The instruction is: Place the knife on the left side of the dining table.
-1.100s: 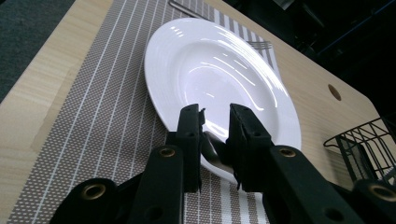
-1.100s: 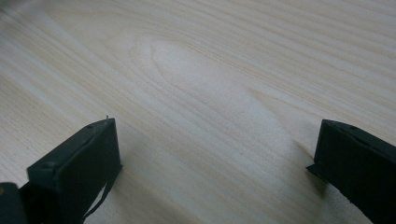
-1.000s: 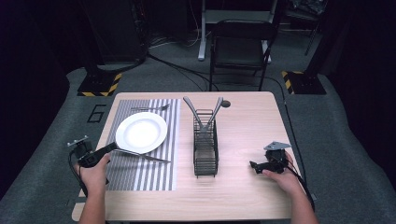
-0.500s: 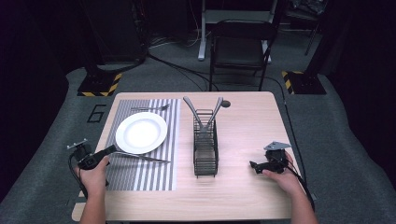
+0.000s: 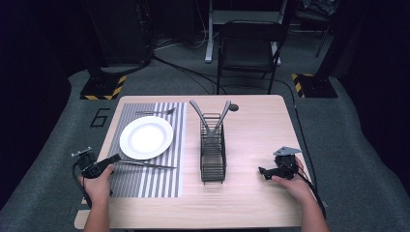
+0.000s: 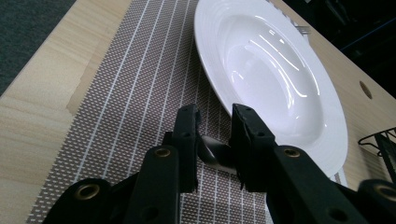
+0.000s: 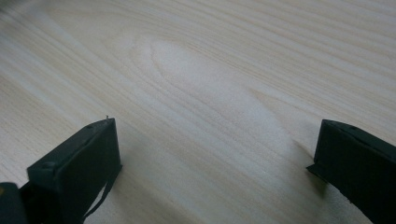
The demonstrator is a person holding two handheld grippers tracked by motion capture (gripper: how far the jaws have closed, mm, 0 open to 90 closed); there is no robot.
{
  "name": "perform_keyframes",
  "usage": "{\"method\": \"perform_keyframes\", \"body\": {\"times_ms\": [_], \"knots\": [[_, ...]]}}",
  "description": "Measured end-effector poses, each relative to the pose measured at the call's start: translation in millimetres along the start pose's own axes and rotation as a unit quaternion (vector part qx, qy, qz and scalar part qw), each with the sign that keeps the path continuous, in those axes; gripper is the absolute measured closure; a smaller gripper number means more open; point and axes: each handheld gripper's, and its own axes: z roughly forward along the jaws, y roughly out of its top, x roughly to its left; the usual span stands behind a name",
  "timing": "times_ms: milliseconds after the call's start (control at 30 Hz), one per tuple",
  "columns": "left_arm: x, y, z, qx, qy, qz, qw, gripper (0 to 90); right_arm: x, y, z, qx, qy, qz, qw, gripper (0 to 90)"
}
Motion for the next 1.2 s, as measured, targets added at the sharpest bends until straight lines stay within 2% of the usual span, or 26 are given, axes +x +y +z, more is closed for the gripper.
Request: {"method": "perform_keyframes", "body": {"times_ms": [700, 1033, 1200], "knots": [[9.5, -2.5, 10.5, 0.025, 0.016, -0.005, 0.9995, 70.4, 0.0, 0.0, 0.0, 0.0, 0.0, 0.0, 1.0, 0.0], [13.9, -5.0, 12.8, 0.035, 0.031, 0.002, 0.9989, 69.3, 0.1, 0.0, 0.0, 0.0, 0.0, 0.0, 1.0, 0.0], [15.2, -5.4, 15.3, 0.037, 0.03, 0.002, 0.9988, 68.9, 0.1, 0.0, 0.0, 0.0, 0.0, 0.0, 1.0, 0.0]]}}
